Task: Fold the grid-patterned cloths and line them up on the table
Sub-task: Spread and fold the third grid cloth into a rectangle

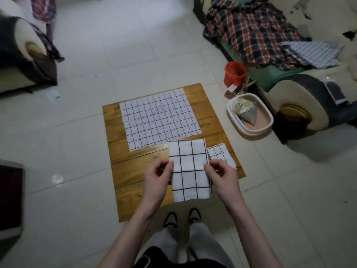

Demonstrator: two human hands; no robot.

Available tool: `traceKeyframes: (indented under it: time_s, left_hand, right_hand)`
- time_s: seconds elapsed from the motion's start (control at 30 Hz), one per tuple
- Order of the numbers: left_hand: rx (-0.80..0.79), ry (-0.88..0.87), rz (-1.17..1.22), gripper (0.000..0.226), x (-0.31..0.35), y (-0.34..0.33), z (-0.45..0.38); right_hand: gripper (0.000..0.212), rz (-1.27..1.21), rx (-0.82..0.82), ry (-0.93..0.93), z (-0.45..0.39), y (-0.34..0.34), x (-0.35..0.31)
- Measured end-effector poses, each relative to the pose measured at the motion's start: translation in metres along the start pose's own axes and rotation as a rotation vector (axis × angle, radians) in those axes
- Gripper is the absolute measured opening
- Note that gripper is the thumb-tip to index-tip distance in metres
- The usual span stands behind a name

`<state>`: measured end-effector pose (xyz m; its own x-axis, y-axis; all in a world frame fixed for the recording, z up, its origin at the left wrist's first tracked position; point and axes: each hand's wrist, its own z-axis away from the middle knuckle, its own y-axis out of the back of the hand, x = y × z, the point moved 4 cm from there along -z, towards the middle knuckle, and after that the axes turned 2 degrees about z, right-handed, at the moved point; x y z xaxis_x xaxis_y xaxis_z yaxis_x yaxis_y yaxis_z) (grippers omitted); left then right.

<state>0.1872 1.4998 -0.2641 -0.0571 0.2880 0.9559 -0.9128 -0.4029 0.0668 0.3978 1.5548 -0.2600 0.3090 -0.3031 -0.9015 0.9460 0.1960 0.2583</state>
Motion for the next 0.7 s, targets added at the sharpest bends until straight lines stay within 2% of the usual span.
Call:
traceKeyframes:
  time_s: [0.23,0.4,0.7]
  left_hand:
    - [0.148,0.083,-0.060,0.013,-0.038,0.004,-0.012]
    - [0.335,0.141,-0.045,0.022,-0.075,0.004,-0.014]
    - [0.450,0.270,0.021,0.029,-0.175,-0.005,-0.029]
  right_hand:
    - [0.006,0.099,-0.172,-0.011,-0.040,-0.029,0.032]
    - [0.009,0.129,-0.268,-0.029,-0.060,-0.050,0.063]
    - [0.014,0.191,-0.339,-0.030,-0.088,-0.080,0.131]
